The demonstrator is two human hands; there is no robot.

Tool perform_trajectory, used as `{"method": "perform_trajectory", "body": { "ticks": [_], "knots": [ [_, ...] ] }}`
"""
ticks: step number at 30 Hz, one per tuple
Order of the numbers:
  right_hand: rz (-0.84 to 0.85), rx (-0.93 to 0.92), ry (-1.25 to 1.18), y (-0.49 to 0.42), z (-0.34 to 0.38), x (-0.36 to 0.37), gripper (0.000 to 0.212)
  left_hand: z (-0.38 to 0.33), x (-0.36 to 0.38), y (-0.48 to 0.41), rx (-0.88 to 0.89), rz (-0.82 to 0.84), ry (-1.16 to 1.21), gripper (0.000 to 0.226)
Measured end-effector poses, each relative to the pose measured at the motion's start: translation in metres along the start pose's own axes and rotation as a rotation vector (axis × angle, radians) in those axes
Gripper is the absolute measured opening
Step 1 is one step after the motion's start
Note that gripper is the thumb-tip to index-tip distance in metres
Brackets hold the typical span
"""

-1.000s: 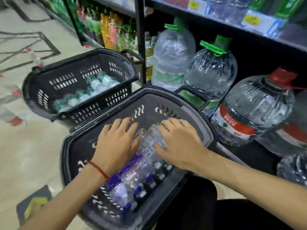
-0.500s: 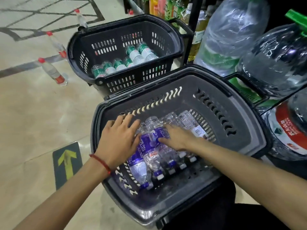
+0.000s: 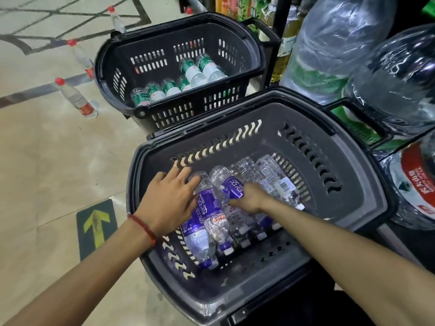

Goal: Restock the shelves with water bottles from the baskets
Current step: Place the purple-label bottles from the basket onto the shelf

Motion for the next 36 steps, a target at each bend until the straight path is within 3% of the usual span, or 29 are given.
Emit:
{"method": "perform_trajectory", "body": {
  "ticks": [3, 6, 14, 18, 22, 26, 29, 31, 34, 36],
  "knots": [
    [-0.082, -0.025, 0.176, 0.028, 0.001, -0.036, 0.033, -0.004, 0.001, -0.01, 0.081, 0.097, -0.004, 0.047],
    [-0.166, -0.049, 0.283, 0.064, -0.001, -0.07, 0.032, -0.015, 0.01, -0.029, 0.197, 0.22, 0.04, 0.06],
    [-0.415, -0.158, 0.401, 0.143, -0.02, -0.112, 0.059, -0.039, 0.073, -0.078, 0.478, 0.673, -0.076, 0.097],
    [-0.444, -0.124, 0.234, 0.152, -0.032, -0.11, 0.057, -0.043, 0.084, -0.091, 0.5, 0.661, -0.021, 0.088],
    [-0.485, -0.098, 0.211, 0.151, -0.045, -0.114, 0.057, -0.049, 0.085, -0.096, 0.535, 0.712, -0.067, 0.102],
    [-0.506, -0.053, 0.206, 0.152, -0.055, -0.118, 0.056, -0.054, 0.087, -0.097, 0.516, 0.538, -0.068, 0.081],
    [-0.518, -0.044, 0.176, 0.153, -0.06, -0.12, 0.047, -0.049, 0.107, -0.087, 0.471, 0.478, -0.027, 0.088],
    [-0.533, -0.039, 0.174, 0.155, -0.063, -0.122, 0.049, -0.042, 0.115, -0.083, 0.424, 0.44, 0.072, 0.09],
    [-0.55, -0.028, 0.17, 0.158, -0.066, -0.125, 0.047, -0.04, 0.101, -0.087, 0.354, 0.287, 0.328, 0.067],
    [-0.561, -0.022, 0.193, 0.158, -0.069, -0.128, 0.049, -0.045, 0.082, -0.091, 0.212, 0.246, 0.583, 0.063]
  ]
}}
Point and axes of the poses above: each hand's wrist, its own y-axis away from the middle knuckle, its own x-axis out of the palm, z = x × y, the point moved 1 cm from there along -y, towards the middle knuckle, and after that the axes turned 8 degrees about -z, right-handed, at the moved point
